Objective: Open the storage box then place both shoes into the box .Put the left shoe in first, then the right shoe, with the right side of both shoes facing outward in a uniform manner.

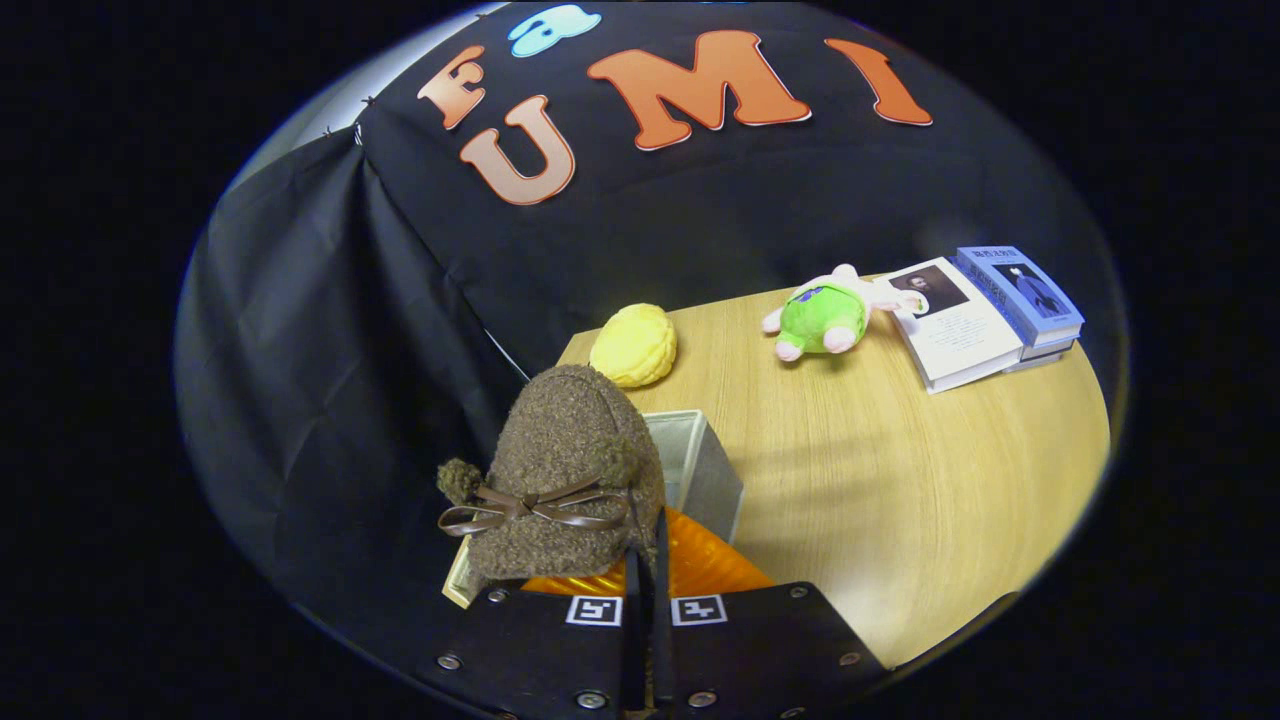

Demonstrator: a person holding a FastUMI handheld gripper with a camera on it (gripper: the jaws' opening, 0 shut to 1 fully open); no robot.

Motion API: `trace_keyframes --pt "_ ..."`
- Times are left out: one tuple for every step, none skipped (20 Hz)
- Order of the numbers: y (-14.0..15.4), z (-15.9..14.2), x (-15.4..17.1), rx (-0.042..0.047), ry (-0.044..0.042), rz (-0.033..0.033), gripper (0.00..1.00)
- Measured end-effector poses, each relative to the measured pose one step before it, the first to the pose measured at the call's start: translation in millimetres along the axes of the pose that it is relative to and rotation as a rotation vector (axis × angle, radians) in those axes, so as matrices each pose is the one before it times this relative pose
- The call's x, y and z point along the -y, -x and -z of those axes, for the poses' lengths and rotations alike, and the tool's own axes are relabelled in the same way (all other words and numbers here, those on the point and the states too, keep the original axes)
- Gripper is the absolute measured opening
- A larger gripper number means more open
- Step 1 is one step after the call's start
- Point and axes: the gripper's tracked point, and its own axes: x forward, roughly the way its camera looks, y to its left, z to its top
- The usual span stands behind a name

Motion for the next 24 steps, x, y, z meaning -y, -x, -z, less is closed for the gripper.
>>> trace_keyframes --pt "-6.11 4.39 -6.75 -0.02414 -0.01328 -0.01606 0.03" --pt "-3.41 3.17 -3.59 -0.01291 -0.00570 -0.00333 0.04" --pt "-5.48 1.67 -0.85 -0.00899 -0.00142 0.00696 0.04" --pt "-6.03 2.79 -2.22 -0.00688 -0.00500 0.01018 0.04" --pt "-5.00 1.86 -0.10 -0.00638 -0.00125 0.00892 0.04" --pt "-6.15 -0.33 0.38 -0.00077 -0.01642 0.01054 0.04" --pt "-5.49 -0.09 0.47 -0.00017 -0.01035 0.01292 0.04" --pt "-6.67 0.67 -0.25 -0.00009 -0.00439 0.01345 0.04" --pt "-5.18 0.16 0.22 0.00323 0.00131 0.01364 0.04" --pt "-4.45 2.04 2.09 0.00104 -0.00513 0.01872 0.04" --pt "-5.11 2.07 0.61 -0.00617 -0.00031 0.01329 0.04" --pt "-3.24 2.39 0.65 -0.00671 -0.00252 0.01268 0.04" --pt "-4.12 2.40 2.73 -0.00447 0.00053 0.01595 0.04" --pt "-2.67 2.77 2.59 -0.00270 0.00087 0.02277 0.04" --pt "-2.17 -0.37 1.15 0.00517 0.00045 0.01035 0.05" --pt "-1.75 0.66 -2.76 0.00147 0.00554 -0.00406 0.06" --pt "0.18 0.44 -2.56 0.00152 -0.00589 -0.00505 0.09" --pt "1.54 -1.30 -0.03 0.01013 -0.00258 0.00530 0.12" --pt "1.80 0.22 -0.46 0.00591 0.00020 0.00523 0.17" --pt "2.40 1.22 -1.96 0.00857 0.00732 0.00267 0.19" --pt "2.55 1.74 0.10 -0.00195 0.00490 0.00350 0.25" --pt "0.88 3.34 -0.44 -0.00513 -0.01333 -0.00347 0.27" --pt "1.38 1.67 0.23 -0.00724 -0.01495 -0.00364 0.32" --pt "2.51 -0.08 -0.66 -0.00376 -0.02236 -0.00520 0.35"
